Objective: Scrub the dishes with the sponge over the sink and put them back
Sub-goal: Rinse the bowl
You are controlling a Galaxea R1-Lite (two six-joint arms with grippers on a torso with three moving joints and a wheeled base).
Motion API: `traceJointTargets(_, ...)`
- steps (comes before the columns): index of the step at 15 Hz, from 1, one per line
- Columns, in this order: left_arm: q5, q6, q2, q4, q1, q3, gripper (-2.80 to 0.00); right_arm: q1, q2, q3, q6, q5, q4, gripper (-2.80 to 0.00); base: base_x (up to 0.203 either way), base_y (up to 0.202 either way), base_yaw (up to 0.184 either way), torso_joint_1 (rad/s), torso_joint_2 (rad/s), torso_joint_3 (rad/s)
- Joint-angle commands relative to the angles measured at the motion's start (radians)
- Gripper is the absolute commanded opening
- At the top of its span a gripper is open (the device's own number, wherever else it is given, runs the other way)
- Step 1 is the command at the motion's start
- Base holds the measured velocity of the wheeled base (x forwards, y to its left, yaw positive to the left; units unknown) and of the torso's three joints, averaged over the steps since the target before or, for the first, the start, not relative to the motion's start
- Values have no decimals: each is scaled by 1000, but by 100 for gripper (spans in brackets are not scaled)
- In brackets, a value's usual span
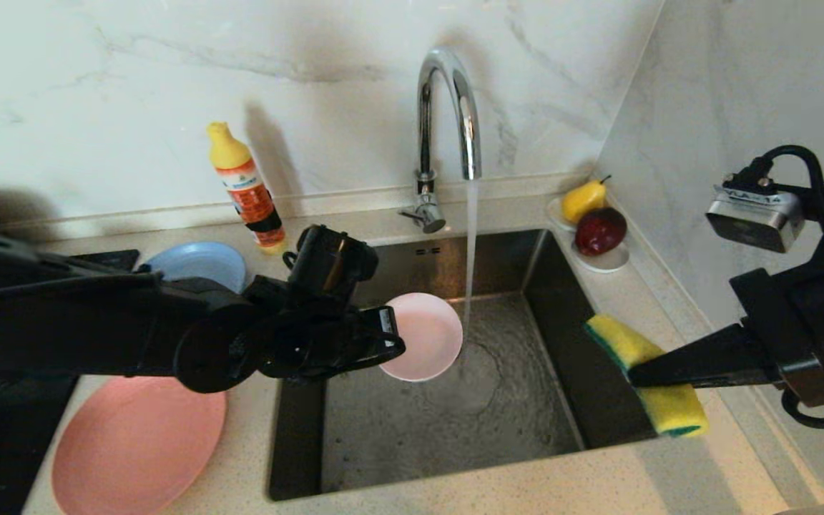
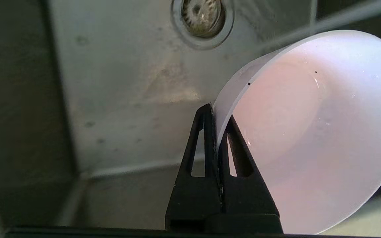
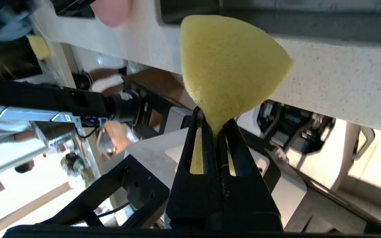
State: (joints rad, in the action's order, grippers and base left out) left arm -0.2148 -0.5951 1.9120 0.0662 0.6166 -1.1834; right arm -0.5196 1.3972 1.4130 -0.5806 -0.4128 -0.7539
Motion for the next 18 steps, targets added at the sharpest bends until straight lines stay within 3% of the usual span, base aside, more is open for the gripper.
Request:
traceJointTargets(1, -2, -31, 99, -2, -2, -85, -280, 22, -58, -32, -2, -9, 1, -280, 0, 0, 0, 0, 0, 0)
traceJointTargets(6, -2, -44, 186, -17, -1, -229, -280, 61, -92, -30, -2, -41, 1, -280, 0, 0, 0, 0, 0, 0)
traceJointTargets(18, 3, -103, 309, -6, 2, -362, -280, 52, -101, -31, -1, -56, 2, -280, 0, 0, 0, 0, 0, 0)
